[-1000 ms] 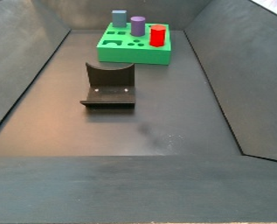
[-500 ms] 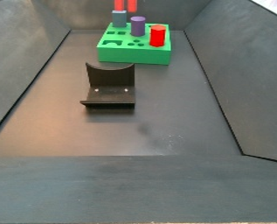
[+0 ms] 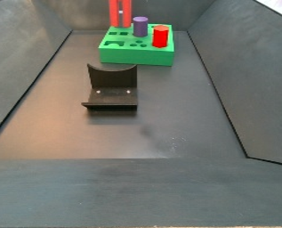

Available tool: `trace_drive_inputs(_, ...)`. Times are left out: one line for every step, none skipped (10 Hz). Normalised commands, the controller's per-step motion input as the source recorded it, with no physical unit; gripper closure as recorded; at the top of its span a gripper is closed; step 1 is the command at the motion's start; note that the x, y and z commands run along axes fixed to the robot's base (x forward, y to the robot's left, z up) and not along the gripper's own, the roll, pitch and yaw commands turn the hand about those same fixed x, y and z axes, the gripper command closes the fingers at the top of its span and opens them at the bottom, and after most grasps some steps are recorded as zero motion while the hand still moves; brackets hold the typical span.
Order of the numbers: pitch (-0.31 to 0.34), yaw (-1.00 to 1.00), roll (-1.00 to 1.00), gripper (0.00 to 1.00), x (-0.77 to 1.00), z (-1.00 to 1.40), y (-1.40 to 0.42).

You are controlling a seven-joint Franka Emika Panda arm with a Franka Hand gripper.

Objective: Pick up the double-square object. Move up. Rotate the double-square object. Place the double-square object on the fixture. Regrasp the double-square object. Move to above the board. Insert the double-square object.
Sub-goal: Insert the double-square object.

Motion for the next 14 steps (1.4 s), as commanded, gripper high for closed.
trace_drive_inputs(0.133,0.0,0.09,1.0,0.88,-0.05,-0.35)
trace_drive_inputs(0.121,0.0,0.11,1.0,0.9,-0.09,-0.33)
trace_drive_inputs(0.1,0.0,0.12,1.0,0.92,-0.11,-0.29)
trace_drive_inputs(0.139,0.0,0.12,1.0,0.94,-0.07,-0.19)
trace_drive_inputs(0.184,0.0,0.16,1.0,0.91,-0.04,-0.16)
trace_drive_inputs(0.283,0.0,0.27,1.0,0.77,-0.01,-0.14)
trace_drive_inputs(0.389,0.0,0.3,1.0,0.62,0.0,-0.05)
trace_drive_inputs(0.37,0.0,0.36,1.0,0.37,0.0,-0.05)
trace_drive_inputs(0.253,0.0,0.31,1.0,0.3,-0.15,-0.05)
trace_drive_inputs(0.066,0.0,0.08,1.0,0.31,-0.07,-0.05)
trace_drive_inputs(0.0,-0.02,0.01,1.0,0.27,-0.05,-0.07)
trace_drive_inputs(0.0,0.0,0.01,1.0,0.13,-0.07,-0.08)
trace_drive_inputs(0.0,0.0,0.04,1.0,0.0,0.0,-0.04)
trace_drive_inputs(0.0,0.05,0.1,1.0,0.0,-0.05,-0.1)
